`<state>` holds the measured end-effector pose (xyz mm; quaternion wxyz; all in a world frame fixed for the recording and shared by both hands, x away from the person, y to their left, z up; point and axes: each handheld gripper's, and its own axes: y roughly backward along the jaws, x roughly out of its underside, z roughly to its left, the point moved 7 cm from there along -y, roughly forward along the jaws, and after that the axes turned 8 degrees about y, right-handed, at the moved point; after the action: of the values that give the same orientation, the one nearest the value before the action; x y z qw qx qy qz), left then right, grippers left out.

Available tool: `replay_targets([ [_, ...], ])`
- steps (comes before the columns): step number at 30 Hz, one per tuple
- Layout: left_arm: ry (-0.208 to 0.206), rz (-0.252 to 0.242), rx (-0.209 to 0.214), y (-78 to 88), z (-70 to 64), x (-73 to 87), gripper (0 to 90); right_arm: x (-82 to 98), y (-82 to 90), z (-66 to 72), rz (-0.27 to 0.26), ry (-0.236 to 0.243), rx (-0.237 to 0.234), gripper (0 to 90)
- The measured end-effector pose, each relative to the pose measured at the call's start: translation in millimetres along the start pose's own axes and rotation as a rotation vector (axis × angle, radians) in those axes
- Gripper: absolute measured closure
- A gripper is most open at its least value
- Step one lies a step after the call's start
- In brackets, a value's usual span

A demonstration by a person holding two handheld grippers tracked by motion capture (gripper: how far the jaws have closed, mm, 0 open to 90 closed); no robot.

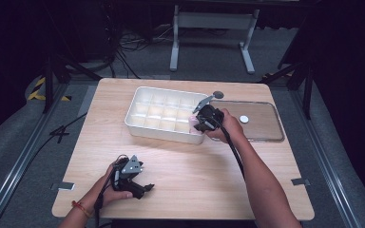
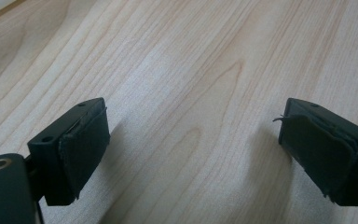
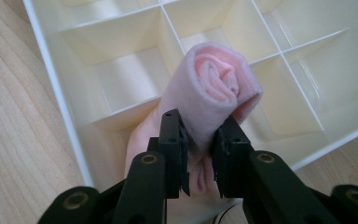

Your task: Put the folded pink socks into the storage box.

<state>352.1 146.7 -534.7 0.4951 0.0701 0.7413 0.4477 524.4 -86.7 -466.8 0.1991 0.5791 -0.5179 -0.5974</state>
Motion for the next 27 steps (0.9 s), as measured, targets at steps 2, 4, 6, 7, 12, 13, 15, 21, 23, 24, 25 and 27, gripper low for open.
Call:
replay_targets([
  [2,0.0,0.0,0.001,0.0,0.0,0.0,8.8,0.2,-1.0,-0.3,0.01,-0.002,-0.011,75.6],
  [4,0.001,-0.003,0.0,-0.2,0.0,-0.1,8.8,0.4,-1.9,-0.3,0.024,-0.009,-0.022,75.9],
  [6,0.001,-0.003,0.0,-0.2,-0.1,-0.1,8.9,-0.1,-2.9,0.1,0.038,-0.001,-0.028,76.0],
  [7,0.001,-0.003,0.0,-0.2,0.0,-0.1,8.8,-0.3,-3.3,0.7,0.05,0.007,-0.028,76.2],
  [12,0.0,-0.002,0.0,-0.2,0.0,-0.1,8.8,-2.2,-4.5,0.2,0.094,0.023,-0.038,76.7],
  [13,0.001,-0.001,-0.001,-0.1,0.0,0.0,8.8,-2.2,-4.5,0.2,0.094,0.023,-0.038,76.7],
  [15,0.0,-0.002,0.0,-0.1,0.0,0.0,8.8,-2.3,-5.3,-0.1,0.102,0.017,-0.044,77.0],
  [21,0.0,-0.002,0.0,-0.1,0.0,0.0,8.8,1.4,-11.5,0.6,0.147,0.024,-0.07,79.3],
  [23,-0.001,-0.001,0.0,-0.1,0.0,0.0,8.9,0.8,-12.3,-0.5,0.151,0.02,-0.065,79.3],
  [24,0.002,-0.004,0.001,-0.4,-0.3,-0.2,8.9,0.7,-12.7,-1.0,0.154,0.019,-0.063,79.4],
  [25,0.002,-0.004,0.001,-0.4,-0.3,-0.3,8.9,0.5,-13.3,-1.3,0.159,0.019,-0.061,79.4],
  [27,0.002,-0.003,0.001,-0.4,-0.3,-0.2,8.8,0.2,-14.6,-1.6,0.177,0.028,-0.06,79.5],
])
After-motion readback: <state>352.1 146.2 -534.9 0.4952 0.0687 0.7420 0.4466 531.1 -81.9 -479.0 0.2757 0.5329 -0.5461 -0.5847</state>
